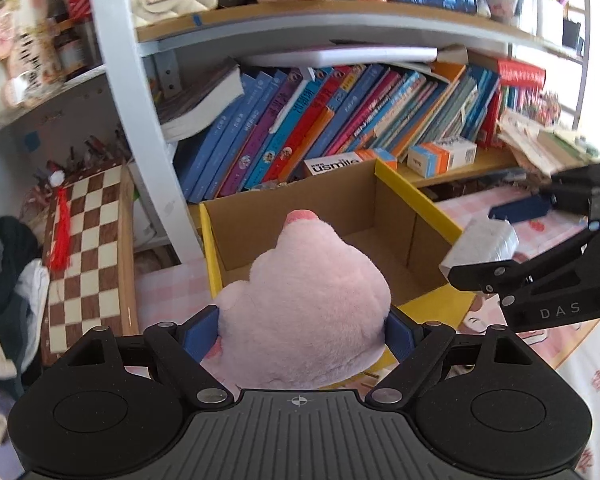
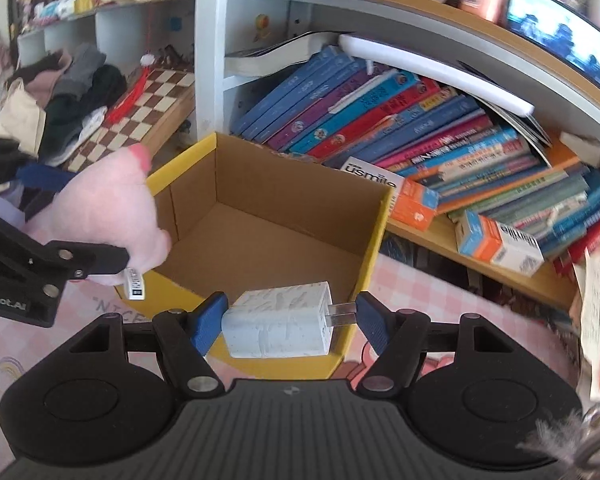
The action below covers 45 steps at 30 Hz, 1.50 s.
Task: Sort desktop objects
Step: 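Carry the plush with the left tool and the charger with the right tool into the yellow box, then open both tools to drop the plush and charger, then withdraw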
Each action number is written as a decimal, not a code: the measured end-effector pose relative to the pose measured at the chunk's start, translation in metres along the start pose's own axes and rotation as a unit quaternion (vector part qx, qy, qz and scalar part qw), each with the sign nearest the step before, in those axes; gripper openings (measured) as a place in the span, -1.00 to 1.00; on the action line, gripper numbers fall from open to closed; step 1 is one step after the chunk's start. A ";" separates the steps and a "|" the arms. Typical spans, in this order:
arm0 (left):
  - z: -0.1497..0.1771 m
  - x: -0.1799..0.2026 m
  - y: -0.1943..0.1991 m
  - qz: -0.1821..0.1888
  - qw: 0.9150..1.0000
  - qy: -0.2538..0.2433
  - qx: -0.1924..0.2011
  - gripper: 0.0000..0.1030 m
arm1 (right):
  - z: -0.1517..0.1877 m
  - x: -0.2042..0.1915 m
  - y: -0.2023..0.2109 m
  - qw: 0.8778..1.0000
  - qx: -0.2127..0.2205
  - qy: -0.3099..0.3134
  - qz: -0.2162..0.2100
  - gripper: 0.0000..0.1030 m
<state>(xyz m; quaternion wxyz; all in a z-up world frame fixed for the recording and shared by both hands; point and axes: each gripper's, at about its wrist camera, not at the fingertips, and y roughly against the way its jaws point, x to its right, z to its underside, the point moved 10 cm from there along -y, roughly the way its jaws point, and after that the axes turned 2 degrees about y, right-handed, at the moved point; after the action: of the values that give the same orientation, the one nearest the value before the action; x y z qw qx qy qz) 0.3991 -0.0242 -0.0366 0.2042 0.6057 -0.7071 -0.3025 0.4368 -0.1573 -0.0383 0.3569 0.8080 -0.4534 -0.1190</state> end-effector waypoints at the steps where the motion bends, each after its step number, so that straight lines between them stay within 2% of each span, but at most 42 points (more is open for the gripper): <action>1: -0.002 -0.001 -0.005 -0.001 1.000 -0.004 -0.004 0.67 | -0.003 -0.001 -0.005 1.000 -0.002 0.007 -0.001 0.33; 7: -0.015 -0.001 -0.026 -0.001 1.000 -0.005 -0.011 0.66 | -0.014 -0.009 -0.035 0.998 -0.020 0.056 -0.006 0.33; 9: -0.020 0.000 -0.031 0.004 1.000 -0.005 -0.011 0.47 | -0.017 -0.012 -0.044 0.997 -0.023 0.074 -0.010 0.33; 14: -0.025 0.002 -0.051 0.015 1.000 0.000 -0.025 0.31 | -0.018 -0.019 -0.069 0.995 -0.048 0.088 -0.027 0.33; 17: -0.022 0.001 -0.066 0.017 0.999 0.003 -0.038 0.19 | -0.013 -0.020 -0.085 0.993 -0.070 0.080 -0.042 0.34; 19: -0.022 -0.003 -0.076 0.017 0.999 0.018 -0.044 0.18 | -0.014 -0.020 -0.091 0.993 -0.078 0.068 -0.059 0.33; 21: -0.020 -0.007 -0.086 0.014 0.998 0.023 -0.054 0.15 | -0.015 -0.019 -0.099 0.992 -0.089 0.075 -0.054 0.33; 25: -0.017 -0.010 -0.104 0.010 0.997 0.036 -0.071 0.12 | -0.013 -0.017 -0.114 0.989 -0.116 0.059 -0.071 0.34; 28: -0.013 -0.015 -0.113 0.013 0.995 0.053 -0.084 0.12 | -0.010 -0.015 -0.122 0.985 -0.139 0.030 -0.099 0.34; 32: -0.008 -0.019 -0.121 0.018 0.992 0.069 -0.100 0.11 | -0.009 -0.018 -0.122 0.982 -0.148 0.029 -0.113 0.26; 35: -0.007 -0.018 -0.121 0.017 0.993 0.063 -0.102 0.04 | -0.009 -0.019 -0.122 0.982 -0.145 0.028 -0.115 0.30; 36: -0.007 -0.018 -0.121 0.016 0.993 0.063 -0.101 0.04 | -0.009 -0.019 -0.122 0.983 -0.144 0.028 -0.114 0.31; 39: -0.007 -0.020 -0.119 0.015 0.993 0.065 -0.100 0.10 | -0.010 -0.019 -0.122 0.984 -0.140 0.030 -0.103 0.52; 41: -0.007 -0.022 -0.117 0.016 0.993 0.068 -0.099 0.26 | -0.011 -0.018 -0.121 0.985 -0.138 0.029 -0.103 0.67; 45: -0.012 -0.024 -0.109 0.026 0.992 0.089 -0.089 0.53 | -0.013 -0.017 -0.116 0.986 -0.131 0.023 -0.101 0.71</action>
<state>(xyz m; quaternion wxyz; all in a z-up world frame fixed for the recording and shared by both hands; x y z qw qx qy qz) 0.4908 -0.0117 -0.0996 0.3273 0.5910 -0.6719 -0.3034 0.5086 -0.0990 -0.1107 0.4561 0.7987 -0.3412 -0.1939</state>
